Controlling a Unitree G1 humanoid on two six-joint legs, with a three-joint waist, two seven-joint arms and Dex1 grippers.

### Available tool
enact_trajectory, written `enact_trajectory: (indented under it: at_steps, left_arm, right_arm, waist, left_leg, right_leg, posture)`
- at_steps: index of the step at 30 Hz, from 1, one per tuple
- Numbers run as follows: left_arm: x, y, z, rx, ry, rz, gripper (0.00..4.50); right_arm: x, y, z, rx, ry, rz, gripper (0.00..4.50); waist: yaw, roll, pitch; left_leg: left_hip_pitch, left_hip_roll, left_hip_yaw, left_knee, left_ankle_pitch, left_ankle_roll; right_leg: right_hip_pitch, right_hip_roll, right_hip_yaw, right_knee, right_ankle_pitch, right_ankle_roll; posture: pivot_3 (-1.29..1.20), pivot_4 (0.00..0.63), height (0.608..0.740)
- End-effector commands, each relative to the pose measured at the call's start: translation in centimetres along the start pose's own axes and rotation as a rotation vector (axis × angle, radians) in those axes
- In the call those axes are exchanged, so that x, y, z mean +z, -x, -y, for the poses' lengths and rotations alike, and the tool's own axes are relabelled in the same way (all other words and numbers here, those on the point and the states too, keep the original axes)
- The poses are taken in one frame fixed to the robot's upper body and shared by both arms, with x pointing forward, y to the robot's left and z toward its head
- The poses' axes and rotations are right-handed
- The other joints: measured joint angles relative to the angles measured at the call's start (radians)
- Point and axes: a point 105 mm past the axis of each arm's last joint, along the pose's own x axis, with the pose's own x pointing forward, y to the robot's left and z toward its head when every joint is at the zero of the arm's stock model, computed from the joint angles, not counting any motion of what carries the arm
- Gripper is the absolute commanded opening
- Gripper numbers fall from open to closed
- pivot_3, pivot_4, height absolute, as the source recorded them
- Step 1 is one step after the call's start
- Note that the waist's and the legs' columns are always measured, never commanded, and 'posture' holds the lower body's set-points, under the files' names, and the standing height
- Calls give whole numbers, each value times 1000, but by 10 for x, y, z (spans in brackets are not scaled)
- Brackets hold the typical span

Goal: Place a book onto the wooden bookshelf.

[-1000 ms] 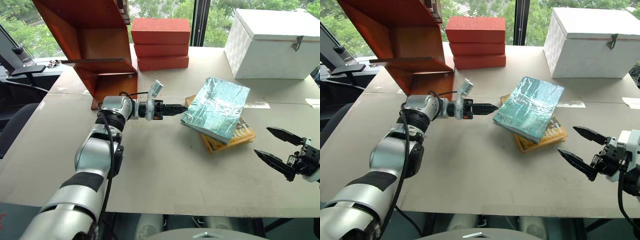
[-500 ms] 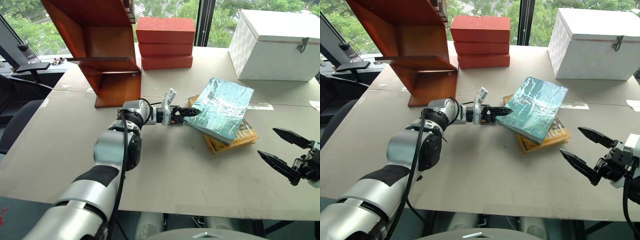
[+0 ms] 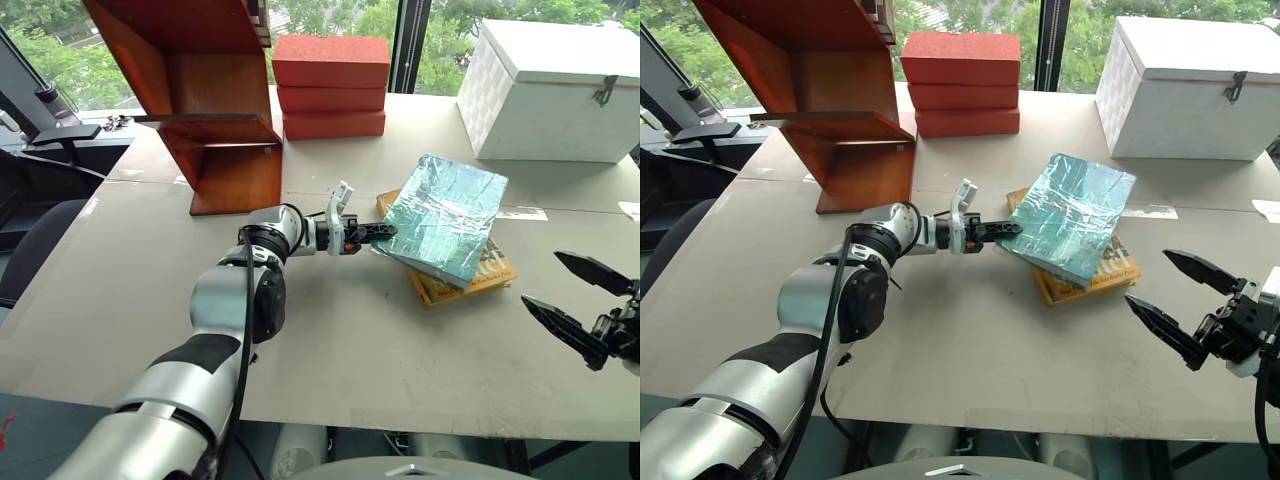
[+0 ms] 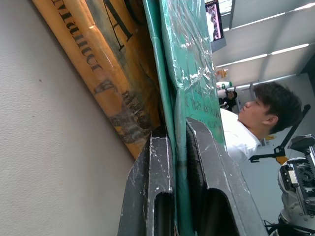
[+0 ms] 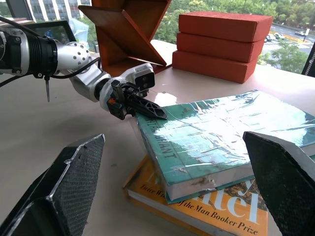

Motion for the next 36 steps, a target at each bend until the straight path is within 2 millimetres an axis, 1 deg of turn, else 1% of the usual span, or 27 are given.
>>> enact_trajectory:
  at_steps: [1,2,4,5,7,8,9,10,12,15,16,18,20,21,23,26,29,30,32,36]
  left_arm:
    - [20,-2,33,-125,-48,26,33]
    - [26,0,40,-153,-58,44,33]
    - [40,7,64,-243,-102,57,33]
    - [49,12,77,-275,-177,66,33]
    - [60,19,92,-303,-271,76,33]
    - [69,24,104,-291,-410,78,33]
    - [74,28,112,-282,-504,75,33]
    - [80,31,122,-248,-673,83,33]
    - [86,37,141,-192,-973,108,33]
    - [84,47,169,-86,-1403,140,33]
    - [83,50,175,-18,-1582,145,33]
    - [84,55,186,118,-1876,168,33]
    - [87,63,199,231,-2093,214,33]
    - [88,68,207,275,-2176,252,33]
    - [88,79,218,378,-2347,289,33]
    - [89,99,223,531,-2555,286,33]
    - [96,130,217,714,-2631,245,33]
    - [97,136,215,749,-2644,229,33]
    - [100,157,208,844,-2653,169,33]
    - [102,199,184,999,-2575,37,33]
  right_arm:
    - [16,-1,2,0,42,44,4500]
    - [17,-2,3,1,40,49,4500]
    - [20,-3,5,5,31,65,4500]
    - [23,-3,6,6,21,88,4500]
    - [29,-4,8,7,5,121,4500]
    - [33,-5,11,8,-4,144,4500]
    - [35,-6,13,8,-10,159,4500]
    - [37,-6,15,13,-15,167,4500]
    - [40,-7,21,20,-20,175,4500]
    - [46,-12,30,32,-20,201,4500]
    - [49,-15,32,38,-23,222,4500]
    - [55,-23,36,55,-31,260,4500]
    - [60,-30,39,73,-34,286,4500]
    - [62,-33,40,83,-35,294,4500]
    - [63,-39,42,100,-39,303,4500]
    - [64,-46,45,122,-45,309,4500]
    - [65,-52,48,144,-50,312,4500]
    - [65,-53,49,148,-52,314,4500]
    - [68,-59,51,159,-54,333,4500]
    - [74,-69,49,204,-68,359,4500]
  waist:
    - [-1,0,0]
    - [-1,0,0]
    - [-1,0,1]
    - [-1,0,1]
    - [-3,0,1]
    - [-3,0,1]
    - [-3,0,1]
    - [-4,0,1]
    - [-3,0,1]
    - [-2,1,1]
    - [-2,1,1]
    - [1,1,2]
    - [1,1,2]
    - [2,1,2]
    - [2,1,2]
    - [1,2,2]
    - [0,2,2]
    - [-1,2,2]
    - [-1,2,2]
    - [-5,2,2]
  left_leg:
    - [0,0,0,0,0,0]
    - [0,0,0,0,0,0]
    - [-1,0,0,0,0,0]
    - [-1,0,0,0,0,0]
    - [-1,0,-1,0,0,0]
    - [-1,0,-1,0,0,0]
    - [-1,0,-1,0,0,0]
    - [-1,0,-1,0,0,0]
    - [-1,1,0,0,0,0]
    - [0,1,0,0,0,-1]
    - [0,1,1,0,1,-1]
    - [0,1,1,0,3,-4]
    - [1,1,1,0,2,-4]
    - [1,1,1,0,0,-1]
    - [1,1,1,0,0,-1]
    - [1,1,2,0,0,0]
    - [2,1,3,0,0,-1]
    - [2,1,3,0,0,-1]
    - [2,1,4,0,0,-1]
    - [2,2,5,0,1,-1]
  right_leg:
    - [0,0,0,0,0,0]
    - [0,0,0,0,0,0]
    - [0,0,0,0,0,0]
    - [0,0,0,0,0,0]
    - [0,0,-1,0,0,0]
    - [0,0,-1,0,0,0]
    - [0,0,-1,0,0,0]
    - [0,0,0,0,0,0]
    - [0,0,1,0,0,0]
    - [0,-1,2,0,0,0]
    - [0,-1,2,0,0,0]
    - [0,-1,3,0,0,0]
    - [0,-1,3,0,0,-1]
    - [0,0,3,0,0,-1]
    - [0,0,3,1,1,-1]
    - [0,-1,2,0,1,0]
    - [0,0,3,0,1,0]
    - [0,0,3,0,1,0]
    - [0,0,2,1,1,0]
    - [0,0,3,1,1,0]
  posture:
    - [0,150,718]
    - [0,150,718]
    - [0,150,718]
    - [0,150,718]
    - [0,150,718]
    - [0,150,718]
    - [0,150,718]
    - [0,150,718]
    - [0,150,718]
    - [0,150,718]
    - [0,150,718]
    - [0,150,718]
    - [0,150,718]
    - [0,150,718]
    - [0,150,718]
    - [0,150,718]
    - [0,150,718]
    - [0,150,718]
    - [0,150,718]
    - [0,150,718]
